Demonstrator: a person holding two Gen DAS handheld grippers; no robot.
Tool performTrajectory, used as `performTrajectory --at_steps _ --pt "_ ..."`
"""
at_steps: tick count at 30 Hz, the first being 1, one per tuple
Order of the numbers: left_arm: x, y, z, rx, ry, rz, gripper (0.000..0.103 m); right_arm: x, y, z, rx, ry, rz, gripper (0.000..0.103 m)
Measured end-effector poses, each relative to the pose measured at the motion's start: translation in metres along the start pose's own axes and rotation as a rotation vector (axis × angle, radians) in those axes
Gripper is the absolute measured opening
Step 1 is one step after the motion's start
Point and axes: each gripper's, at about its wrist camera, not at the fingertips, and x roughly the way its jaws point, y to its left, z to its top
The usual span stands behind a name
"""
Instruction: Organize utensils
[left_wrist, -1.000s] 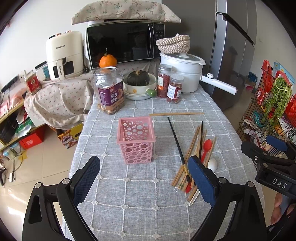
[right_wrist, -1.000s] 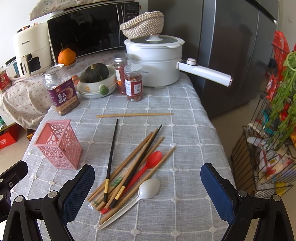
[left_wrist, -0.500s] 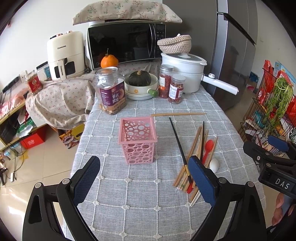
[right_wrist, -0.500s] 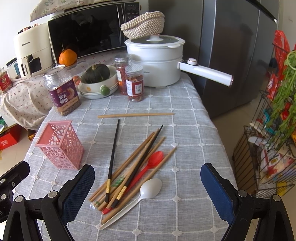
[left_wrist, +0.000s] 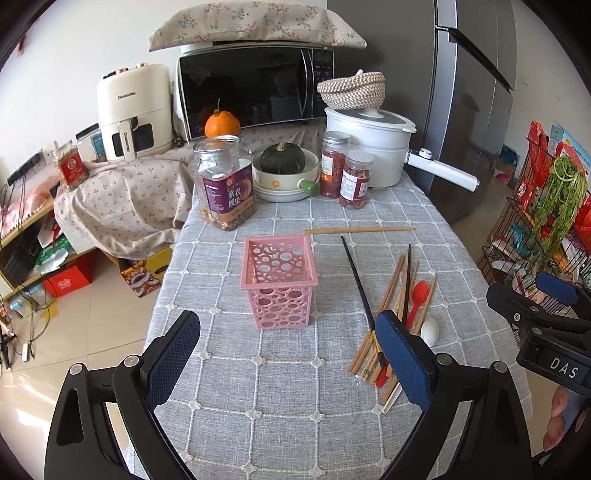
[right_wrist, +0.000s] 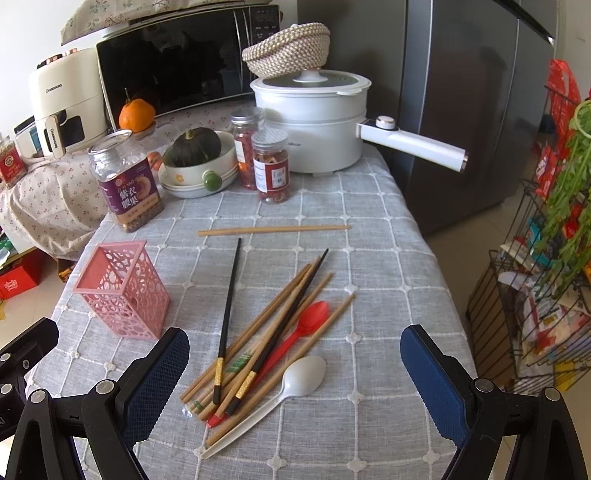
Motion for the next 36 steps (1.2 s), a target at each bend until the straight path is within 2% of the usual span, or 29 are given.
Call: performTrajectory --at_steps 36 --pt "0.0067 0.0019 0.0014 0.024 0.02 0.008 0.097 0.0064 0.001 -0.0013 0.01 0.026 0.022 0.096"
